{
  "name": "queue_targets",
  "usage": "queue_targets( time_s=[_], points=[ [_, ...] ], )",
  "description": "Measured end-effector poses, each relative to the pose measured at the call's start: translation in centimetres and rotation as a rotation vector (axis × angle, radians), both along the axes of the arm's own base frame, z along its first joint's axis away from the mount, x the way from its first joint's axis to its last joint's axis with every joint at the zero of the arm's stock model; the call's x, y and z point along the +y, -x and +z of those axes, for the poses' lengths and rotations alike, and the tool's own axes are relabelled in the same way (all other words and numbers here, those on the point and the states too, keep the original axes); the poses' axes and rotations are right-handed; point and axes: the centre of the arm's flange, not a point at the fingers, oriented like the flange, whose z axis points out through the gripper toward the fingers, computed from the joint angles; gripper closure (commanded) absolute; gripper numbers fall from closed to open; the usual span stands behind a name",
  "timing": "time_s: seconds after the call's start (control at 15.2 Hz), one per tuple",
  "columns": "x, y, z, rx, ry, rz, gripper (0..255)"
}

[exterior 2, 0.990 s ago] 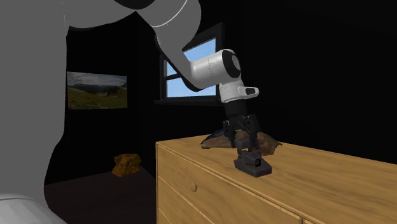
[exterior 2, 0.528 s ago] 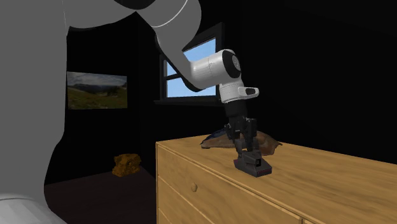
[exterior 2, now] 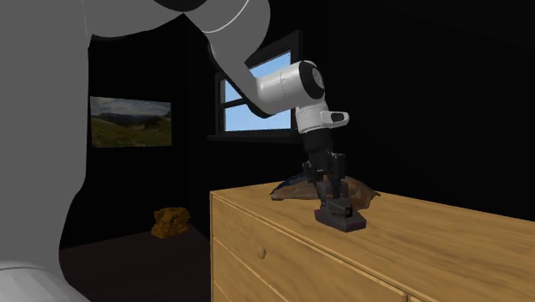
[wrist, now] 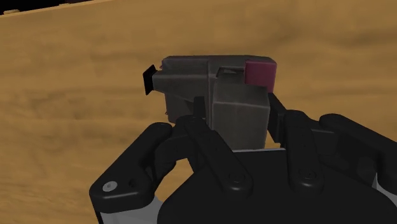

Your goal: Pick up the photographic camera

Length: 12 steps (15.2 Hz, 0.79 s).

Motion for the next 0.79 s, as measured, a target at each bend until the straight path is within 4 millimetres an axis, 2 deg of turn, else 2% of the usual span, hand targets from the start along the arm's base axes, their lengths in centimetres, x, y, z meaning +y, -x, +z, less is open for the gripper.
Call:
queue_targets(
  time_s=[0.79],
  points=[
    [0.0,0.0,6.0,0.0,0.0,0.0,255]
  ],
)
